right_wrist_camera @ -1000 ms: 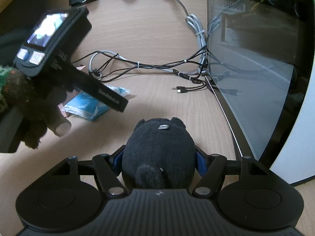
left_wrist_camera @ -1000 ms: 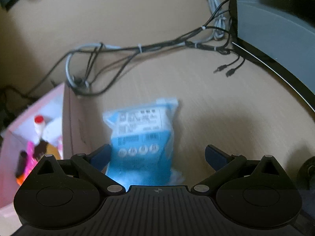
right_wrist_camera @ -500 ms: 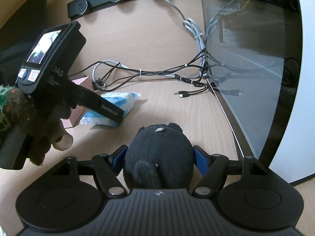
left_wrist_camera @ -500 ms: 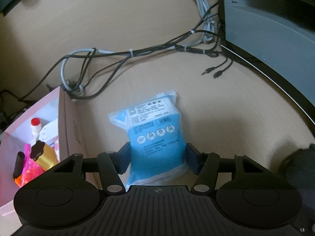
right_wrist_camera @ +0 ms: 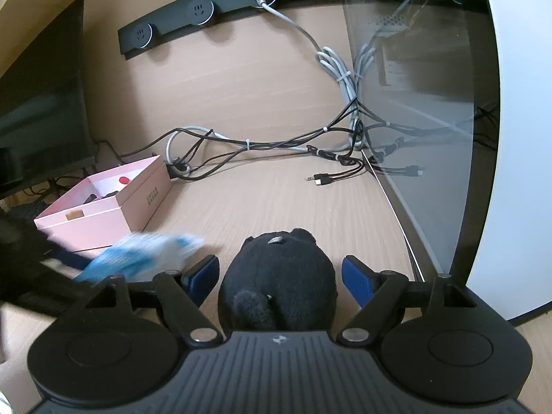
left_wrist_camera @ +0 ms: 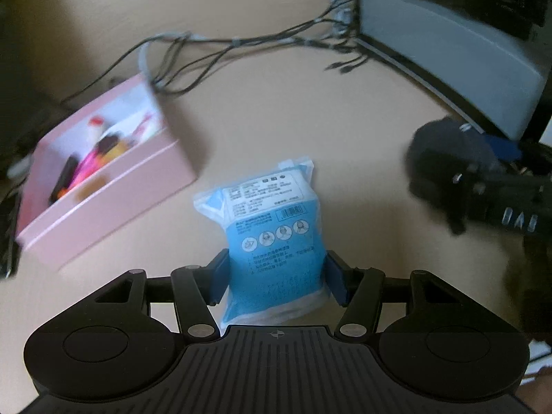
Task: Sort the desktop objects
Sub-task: 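Lift the blue packet with the left gripper while the right gripper holds the plush toy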
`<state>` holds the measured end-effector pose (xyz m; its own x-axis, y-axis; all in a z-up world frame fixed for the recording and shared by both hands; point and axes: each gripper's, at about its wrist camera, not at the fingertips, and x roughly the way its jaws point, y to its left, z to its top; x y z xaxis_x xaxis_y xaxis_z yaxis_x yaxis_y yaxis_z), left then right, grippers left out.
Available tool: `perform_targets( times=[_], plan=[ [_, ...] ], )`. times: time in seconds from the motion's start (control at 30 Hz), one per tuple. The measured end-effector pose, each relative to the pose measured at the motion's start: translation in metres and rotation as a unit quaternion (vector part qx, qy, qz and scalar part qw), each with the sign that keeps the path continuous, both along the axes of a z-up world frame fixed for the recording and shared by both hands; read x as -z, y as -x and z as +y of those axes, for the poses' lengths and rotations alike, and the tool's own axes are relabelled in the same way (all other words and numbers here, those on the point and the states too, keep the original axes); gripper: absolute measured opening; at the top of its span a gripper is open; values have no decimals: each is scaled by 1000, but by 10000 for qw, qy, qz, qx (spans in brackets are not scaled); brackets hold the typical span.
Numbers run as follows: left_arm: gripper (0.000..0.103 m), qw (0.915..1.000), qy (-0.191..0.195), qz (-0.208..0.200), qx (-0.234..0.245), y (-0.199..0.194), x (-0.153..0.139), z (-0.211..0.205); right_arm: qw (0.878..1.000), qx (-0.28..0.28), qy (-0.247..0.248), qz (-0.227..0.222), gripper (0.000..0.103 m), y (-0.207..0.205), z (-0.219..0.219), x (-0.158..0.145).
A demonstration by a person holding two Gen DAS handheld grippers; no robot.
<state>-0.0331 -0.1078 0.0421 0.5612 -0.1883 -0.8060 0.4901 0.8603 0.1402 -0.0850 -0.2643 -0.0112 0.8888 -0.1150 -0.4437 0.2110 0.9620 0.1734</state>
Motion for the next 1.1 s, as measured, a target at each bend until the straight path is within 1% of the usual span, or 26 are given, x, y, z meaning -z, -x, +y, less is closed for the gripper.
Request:
perform_targets(
  times=[0.13, 0.2, 0.23, 0.3, 0.33, 0.4, 0.47, 0.63, 0.9, 1.1],
  plan=[
    [67, 9986, -89, -101, -509, 1, -1, 23, 10000, -63, -26, 62, 81, -3, 0, 1],
    [75, 9972, -108, -183, -722, 0, -2, 32, 9999, -119, -33, 93, 82, -4, 0, 2],
    [77, 9964, -77, -183, -821, -1, -2, 37, 9998, -149, -32, 116, 83, -5, 1, 2],
    [85, 9955, 29, -153, -931, -2, -3, 45, 9997, -197, -23, 168, 83, -6, 2, 2],
    [88, 9951, 166, -121, -971, -2, -4, 49, 9996, -218, -16, 204, 83, -7, 2, 2],
    [95, 9940, 467, -83, -989, -3, -5, 52, 9993, -256, -6, 275, 84, -9, 2, 3],
    [95, 9932, 612, -151, -980, -4, -7, 50, 9989, -291, 4, 355, 84, -12, 2, 4],
    [96, 9924, 618, -292, -1027, -9, -8, 41, 9981, -340, 51, 507, 84, -15, 4, 5],
    [97, 9921, 606, -154, -1091, -10, -1, 42, 9982, -310, 93, 500, 85, -15, 4, 4],
    [98, 9945, 516, -147, -900, -13, -2, 34, 9988, -250, 119, 415, 85, -12, 3, 3]
  ],
)
